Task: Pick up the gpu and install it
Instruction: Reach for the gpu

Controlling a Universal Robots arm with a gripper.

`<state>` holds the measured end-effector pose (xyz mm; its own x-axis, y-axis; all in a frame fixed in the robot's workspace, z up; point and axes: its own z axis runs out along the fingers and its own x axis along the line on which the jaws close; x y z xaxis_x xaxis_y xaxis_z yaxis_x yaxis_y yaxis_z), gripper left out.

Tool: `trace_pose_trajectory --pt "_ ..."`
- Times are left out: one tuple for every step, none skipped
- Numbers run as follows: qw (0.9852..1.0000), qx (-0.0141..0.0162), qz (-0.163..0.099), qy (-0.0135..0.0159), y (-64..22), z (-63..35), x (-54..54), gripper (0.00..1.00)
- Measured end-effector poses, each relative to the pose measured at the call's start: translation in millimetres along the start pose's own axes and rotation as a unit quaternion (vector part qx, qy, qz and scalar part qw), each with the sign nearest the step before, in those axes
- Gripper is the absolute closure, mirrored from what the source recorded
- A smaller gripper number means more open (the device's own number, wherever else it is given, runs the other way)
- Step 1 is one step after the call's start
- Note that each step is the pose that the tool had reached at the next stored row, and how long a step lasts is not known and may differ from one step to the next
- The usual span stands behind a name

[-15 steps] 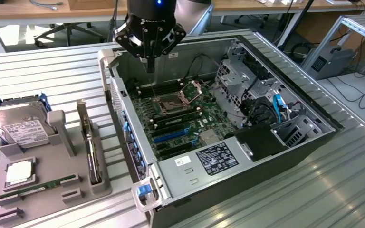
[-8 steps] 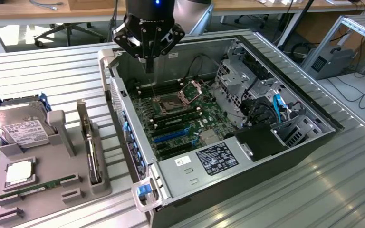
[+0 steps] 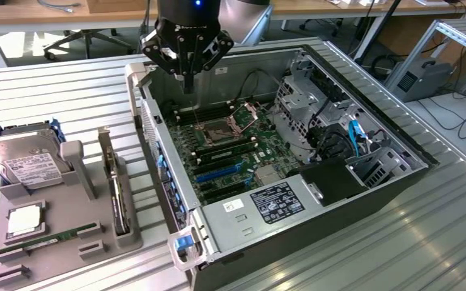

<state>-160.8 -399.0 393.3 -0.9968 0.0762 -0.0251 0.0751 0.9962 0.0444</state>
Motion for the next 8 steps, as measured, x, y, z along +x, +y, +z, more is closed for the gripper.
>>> trace_pose_trajectory --pt "1.0000 0.0000 0.000 0.0000 0.0 0.0 0.5 0.89" --pt "1.0000 0.0000 0.000 0.0000 -0.1 0.0 0.9 0.89" --pt "1.0000 0.0000 0.000 0.0000 -0.1 -0.1 1.5 0.89" --pt "1.0000 0.0000 0.000 0.0000 -0.2 -0.1 1.9 0.89" --pt "1.0000 0.0000 0.000 0.0000 -0.2 -0.1 2.4 0.89" --pt "1.0000 0.0000 0.000 0.0000 -0.2 -0.1 3.0 0.89" --pt "1.0000 0.0000 0.000 0.0000 -0.3 -0.1 3.4 0.89" --pt "1.0000 0.0000 0.000 0.0000 -0.3 -0.1 3.8 0.89"
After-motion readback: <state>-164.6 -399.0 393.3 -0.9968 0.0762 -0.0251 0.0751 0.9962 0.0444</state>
